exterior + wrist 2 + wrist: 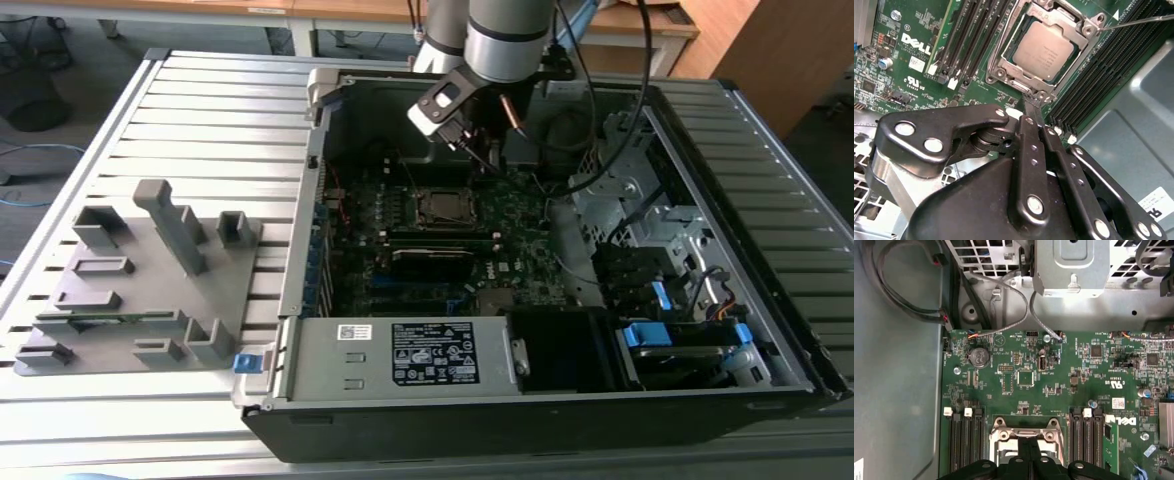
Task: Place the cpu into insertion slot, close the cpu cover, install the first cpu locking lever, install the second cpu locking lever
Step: 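Close the cpu cover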
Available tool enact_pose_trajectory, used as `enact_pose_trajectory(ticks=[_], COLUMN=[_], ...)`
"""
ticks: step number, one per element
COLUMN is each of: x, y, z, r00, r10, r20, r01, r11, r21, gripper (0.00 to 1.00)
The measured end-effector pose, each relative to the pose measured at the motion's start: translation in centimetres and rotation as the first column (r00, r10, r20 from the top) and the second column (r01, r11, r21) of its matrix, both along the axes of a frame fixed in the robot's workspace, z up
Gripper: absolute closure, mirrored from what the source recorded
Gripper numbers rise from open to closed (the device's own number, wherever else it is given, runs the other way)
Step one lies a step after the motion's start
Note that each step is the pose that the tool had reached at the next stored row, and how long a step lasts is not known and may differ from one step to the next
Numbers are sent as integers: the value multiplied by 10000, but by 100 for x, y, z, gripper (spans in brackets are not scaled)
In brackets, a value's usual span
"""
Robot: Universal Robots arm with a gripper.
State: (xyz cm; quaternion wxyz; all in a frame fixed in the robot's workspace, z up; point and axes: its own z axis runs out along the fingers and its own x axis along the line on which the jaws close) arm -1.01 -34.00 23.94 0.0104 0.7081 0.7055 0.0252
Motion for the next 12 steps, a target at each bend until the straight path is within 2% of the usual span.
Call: enact_pose_trajectory(ticks=[12], x=[-33], y=[0], z=[-7], r00=[10000], r10=[1], r20=[1], r01=[-1], r11=[10000], r21=[2], gripper=[89])
